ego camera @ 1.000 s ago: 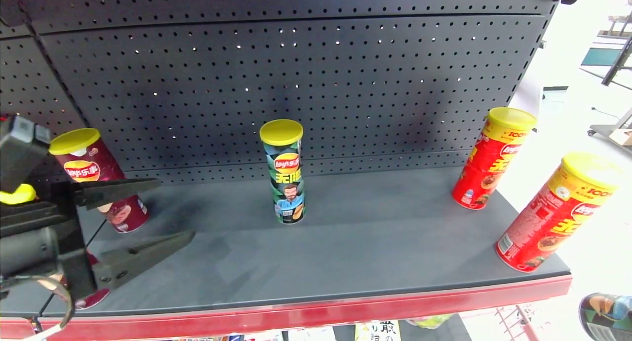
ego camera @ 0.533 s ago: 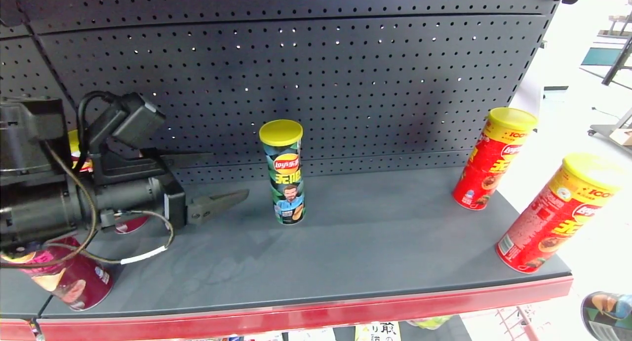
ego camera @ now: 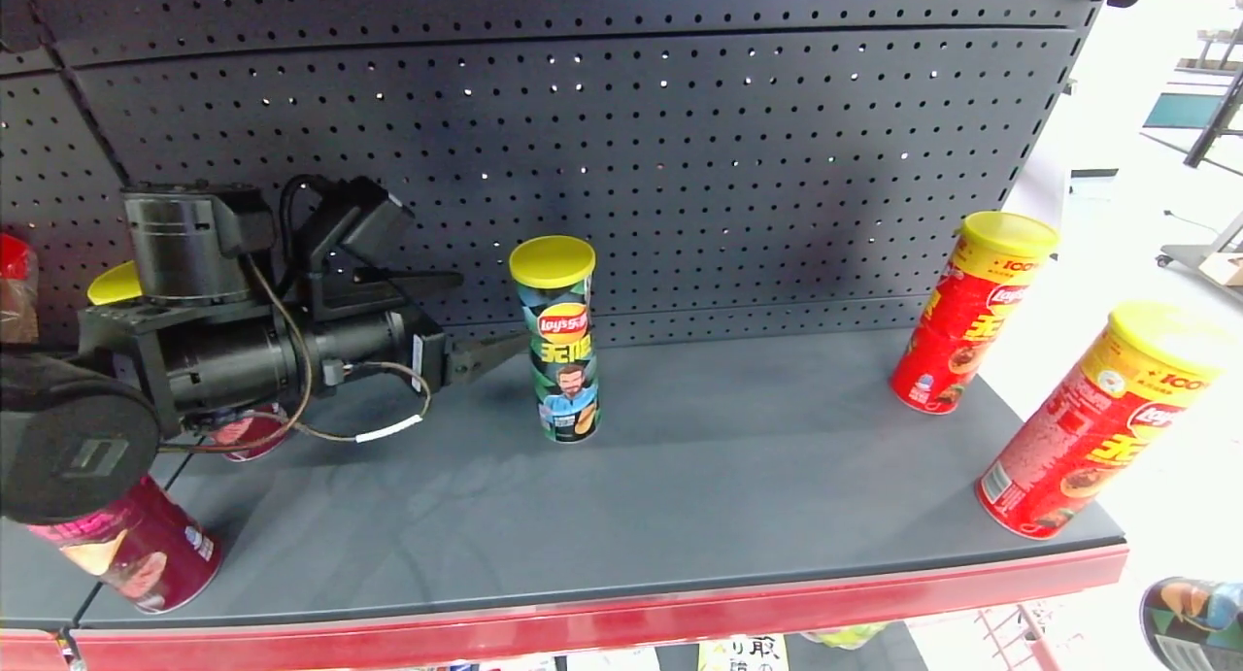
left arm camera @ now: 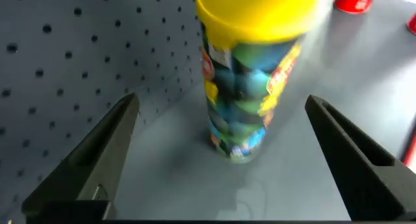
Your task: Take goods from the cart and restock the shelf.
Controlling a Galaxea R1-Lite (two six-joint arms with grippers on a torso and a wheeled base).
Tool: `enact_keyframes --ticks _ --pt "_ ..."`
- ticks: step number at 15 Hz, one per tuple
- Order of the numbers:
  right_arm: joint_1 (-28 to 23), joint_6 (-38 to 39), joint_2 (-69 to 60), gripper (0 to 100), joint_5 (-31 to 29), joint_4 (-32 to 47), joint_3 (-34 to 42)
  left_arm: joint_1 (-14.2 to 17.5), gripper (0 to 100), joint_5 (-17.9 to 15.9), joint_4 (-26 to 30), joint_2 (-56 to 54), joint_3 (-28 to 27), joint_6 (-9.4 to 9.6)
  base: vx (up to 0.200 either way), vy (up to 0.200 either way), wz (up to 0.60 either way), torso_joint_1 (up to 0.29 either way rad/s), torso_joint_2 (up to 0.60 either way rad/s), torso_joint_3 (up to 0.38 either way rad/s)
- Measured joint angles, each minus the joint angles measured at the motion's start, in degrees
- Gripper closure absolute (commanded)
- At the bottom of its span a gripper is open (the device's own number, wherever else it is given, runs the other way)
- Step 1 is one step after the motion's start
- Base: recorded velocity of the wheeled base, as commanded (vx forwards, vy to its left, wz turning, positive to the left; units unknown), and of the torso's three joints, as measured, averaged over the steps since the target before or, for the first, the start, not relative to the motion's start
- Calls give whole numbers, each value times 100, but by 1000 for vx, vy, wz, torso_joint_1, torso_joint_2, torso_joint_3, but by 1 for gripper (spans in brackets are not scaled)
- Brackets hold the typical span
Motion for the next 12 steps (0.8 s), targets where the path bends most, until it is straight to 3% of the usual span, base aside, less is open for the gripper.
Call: enact_keyframes --ticks 6,12 --pt "0 77 77 100 7 -13 6 -174 0 -218 -20 532 -579 -30 0 0 0 0 0 0" --pt "-2 102 165 100 2 -15 -5 -383 0 -224 -15 894 -951 -33 0 0 0 0 0 0"
